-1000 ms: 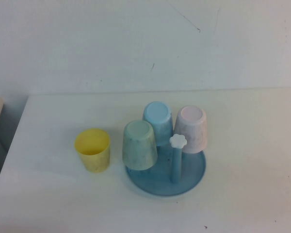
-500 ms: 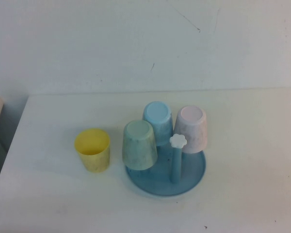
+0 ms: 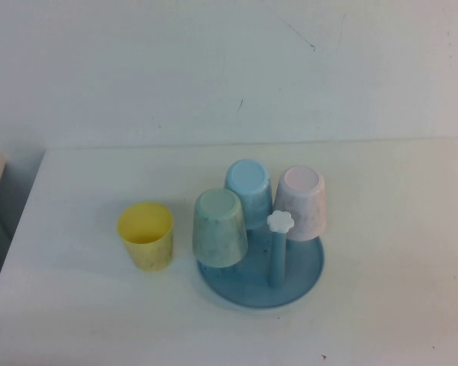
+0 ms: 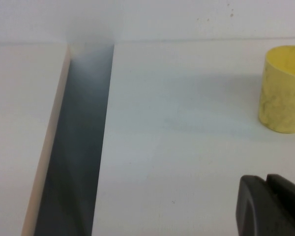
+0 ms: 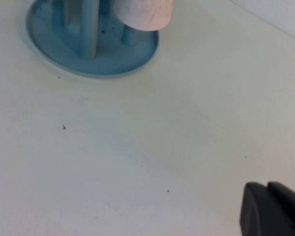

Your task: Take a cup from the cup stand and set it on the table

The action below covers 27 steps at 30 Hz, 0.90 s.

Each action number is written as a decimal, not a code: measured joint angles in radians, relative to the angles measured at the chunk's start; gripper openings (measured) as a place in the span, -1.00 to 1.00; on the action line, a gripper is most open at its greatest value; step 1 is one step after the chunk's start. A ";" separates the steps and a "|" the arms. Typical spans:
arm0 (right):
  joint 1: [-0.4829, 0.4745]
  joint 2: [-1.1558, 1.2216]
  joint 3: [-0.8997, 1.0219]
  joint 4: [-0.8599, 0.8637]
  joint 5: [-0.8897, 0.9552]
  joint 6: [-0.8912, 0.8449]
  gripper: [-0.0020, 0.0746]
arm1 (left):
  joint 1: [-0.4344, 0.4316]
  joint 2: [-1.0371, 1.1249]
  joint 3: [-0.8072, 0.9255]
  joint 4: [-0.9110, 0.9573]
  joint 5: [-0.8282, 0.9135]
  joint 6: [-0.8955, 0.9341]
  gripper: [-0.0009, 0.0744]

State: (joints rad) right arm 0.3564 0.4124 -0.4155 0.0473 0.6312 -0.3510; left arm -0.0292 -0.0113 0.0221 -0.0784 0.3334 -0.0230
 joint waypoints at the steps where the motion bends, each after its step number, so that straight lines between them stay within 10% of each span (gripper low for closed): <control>1: 0.000 0.000 0.000 0.000 0.000 0.000 -0.95 | -0.001 0.000 0.000 0.000 0.000 -0.003 -0.98; 27: 0.000 0.000 0.027 -0.047 -0.052 -0.011 -0.95 | -0.002 0.000 0.000 0.000 0.000 -0.011 -0.98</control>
State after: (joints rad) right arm 0.3564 0.4124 -0.3887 0.0000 0.5790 -0.3618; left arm -0.0316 -0.0113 0.0221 -0.0784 0.3334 -0.0340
